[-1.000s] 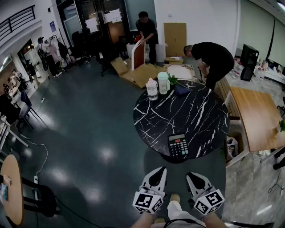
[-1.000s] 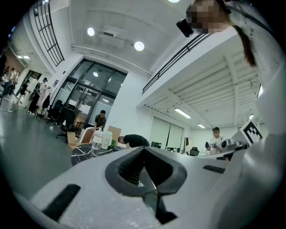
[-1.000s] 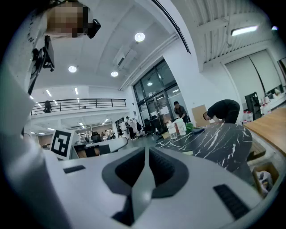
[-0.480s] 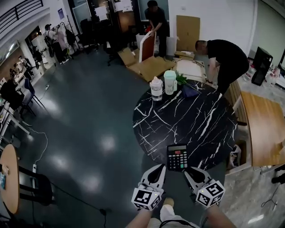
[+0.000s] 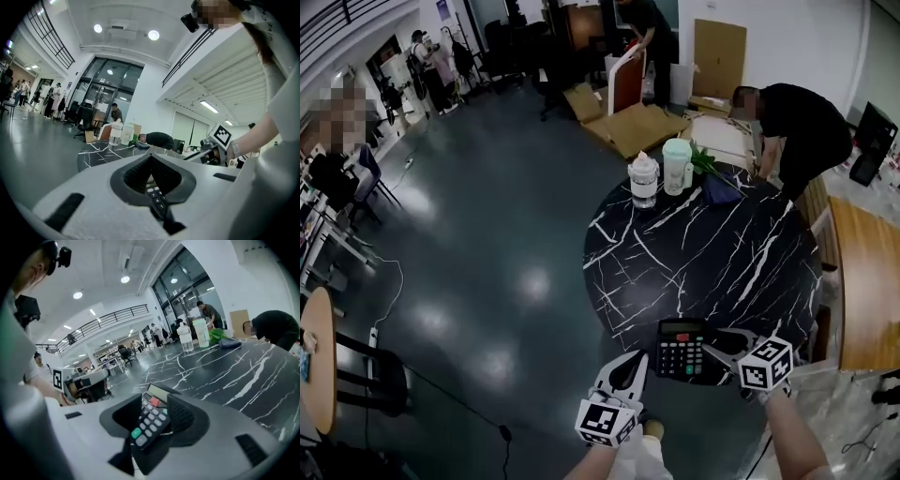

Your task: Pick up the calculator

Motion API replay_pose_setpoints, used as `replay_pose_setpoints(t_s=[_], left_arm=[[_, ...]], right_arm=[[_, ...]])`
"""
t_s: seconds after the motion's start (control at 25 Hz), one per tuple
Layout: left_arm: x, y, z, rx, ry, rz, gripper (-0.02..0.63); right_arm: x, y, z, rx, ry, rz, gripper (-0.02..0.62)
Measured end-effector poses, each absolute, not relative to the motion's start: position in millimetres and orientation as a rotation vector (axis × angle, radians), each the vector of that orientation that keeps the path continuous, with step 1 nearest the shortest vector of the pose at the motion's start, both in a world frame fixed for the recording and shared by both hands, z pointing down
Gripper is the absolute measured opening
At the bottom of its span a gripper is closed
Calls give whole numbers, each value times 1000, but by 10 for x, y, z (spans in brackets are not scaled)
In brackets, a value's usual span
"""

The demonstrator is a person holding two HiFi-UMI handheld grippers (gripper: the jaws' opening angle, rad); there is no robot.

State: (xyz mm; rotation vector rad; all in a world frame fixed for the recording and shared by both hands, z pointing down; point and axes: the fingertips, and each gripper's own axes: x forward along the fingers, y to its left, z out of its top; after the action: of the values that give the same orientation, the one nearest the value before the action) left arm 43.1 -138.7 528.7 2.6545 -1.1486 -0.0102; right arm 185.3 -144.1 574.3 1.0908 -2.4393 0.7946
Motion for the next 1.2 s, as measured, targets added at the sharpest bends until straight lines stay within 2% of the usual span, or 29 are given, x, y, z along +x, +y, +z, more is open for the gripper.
replay_pose_setpoints(t_s=[0.2, 0.96, 1.08, 1.2], left_arm=[[402, -1509, 5536, 2618, -1167, 10, 6], [242, -1542, 5862, 2512, -1251, -24, 6], [193, -1479, 5919, 2476, -1259, -23, 6], [168, -1410, 5950, 2454, -1262, -17, 6]], right_arm=[[1992, -1750, 6018, 964, -2374, 992, 176], [1668, -1949, 6393, 343, -2200, 1376, 175], [1632, -1896, 6413, 289, -2180, 1313, 164], [1577, -1855, 6385, 237, -2198, 1309, 103]])
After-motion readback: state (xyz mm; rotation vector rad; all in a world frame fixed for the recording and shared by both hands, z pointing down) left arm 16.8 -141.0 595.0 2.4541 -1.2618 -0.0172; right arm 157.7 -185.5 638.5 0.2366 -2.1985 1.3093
